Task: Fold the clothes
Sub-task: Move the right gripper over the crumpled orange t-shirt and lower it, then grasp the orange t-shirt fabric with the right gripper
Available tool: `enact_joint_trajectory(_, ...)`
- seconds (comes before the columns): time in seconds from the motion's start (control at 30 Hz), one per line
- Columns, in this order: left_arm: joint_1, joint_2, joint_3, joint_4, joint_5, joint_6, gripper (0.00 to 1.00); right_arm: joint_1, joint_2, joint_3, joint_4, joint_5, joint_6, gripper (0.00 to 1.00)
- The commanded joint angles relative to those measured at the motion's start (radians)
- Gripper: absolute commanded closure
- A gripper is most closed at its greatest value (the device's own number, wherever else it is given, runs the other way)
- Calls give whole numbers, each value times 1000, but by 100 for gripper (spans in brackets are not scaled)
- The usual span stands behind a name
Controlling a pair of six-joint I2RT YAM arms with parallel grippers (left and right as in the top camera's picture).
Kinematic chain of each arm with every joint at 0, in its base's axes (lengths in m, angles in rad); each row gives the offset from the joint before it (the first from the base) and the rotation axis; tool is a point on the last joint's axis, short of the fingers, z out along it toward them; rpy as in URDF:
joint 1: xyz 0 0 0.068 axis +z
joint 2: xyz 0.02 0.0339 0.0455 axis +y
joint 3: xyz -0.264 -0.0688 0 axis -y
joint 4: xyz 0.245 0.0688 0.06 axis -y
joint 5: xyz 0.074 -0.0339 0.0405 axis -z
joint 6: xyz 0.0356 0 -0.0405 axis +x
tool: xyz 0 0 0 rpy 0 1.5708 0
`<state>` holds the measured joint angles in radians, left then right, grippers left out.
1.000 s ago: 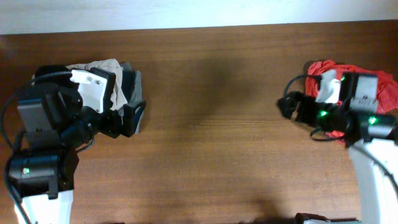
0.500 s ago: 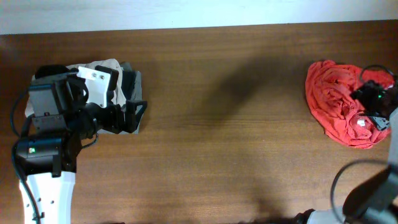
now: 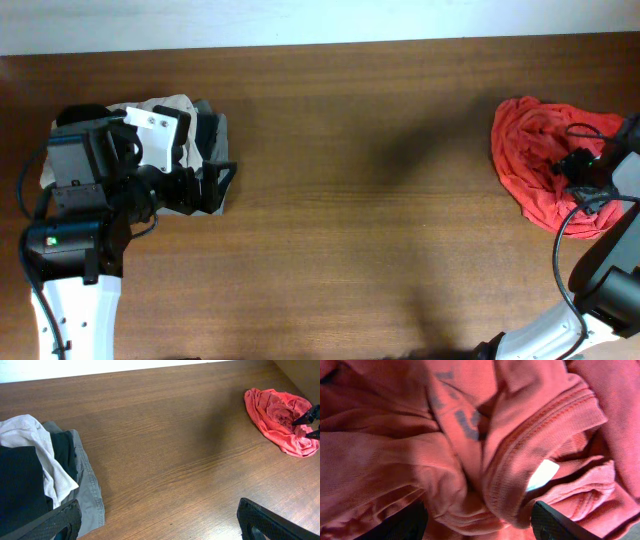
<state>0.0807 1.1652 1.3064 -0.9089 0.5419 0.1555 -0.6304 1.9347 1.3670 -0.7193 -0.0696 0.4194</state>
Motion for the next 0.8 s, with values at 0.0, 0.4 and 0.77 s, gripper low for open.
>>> enact_joint_trajectory(0.0, 5, 1, 14, 3, -9, -11, 1, -28, -8, 13, -7, 21, 5, 28)
enact_joint_trajectory(0.4, 5, 6, 14, 18, -16, -5, 1, -103, -11, 13, 19, -66, 1, 28)
enact_joint_trajectory(0.77, 5, 21, 14, 14, -16, -5, 1, -143, -11, 13, 129, -174, 0, 21)
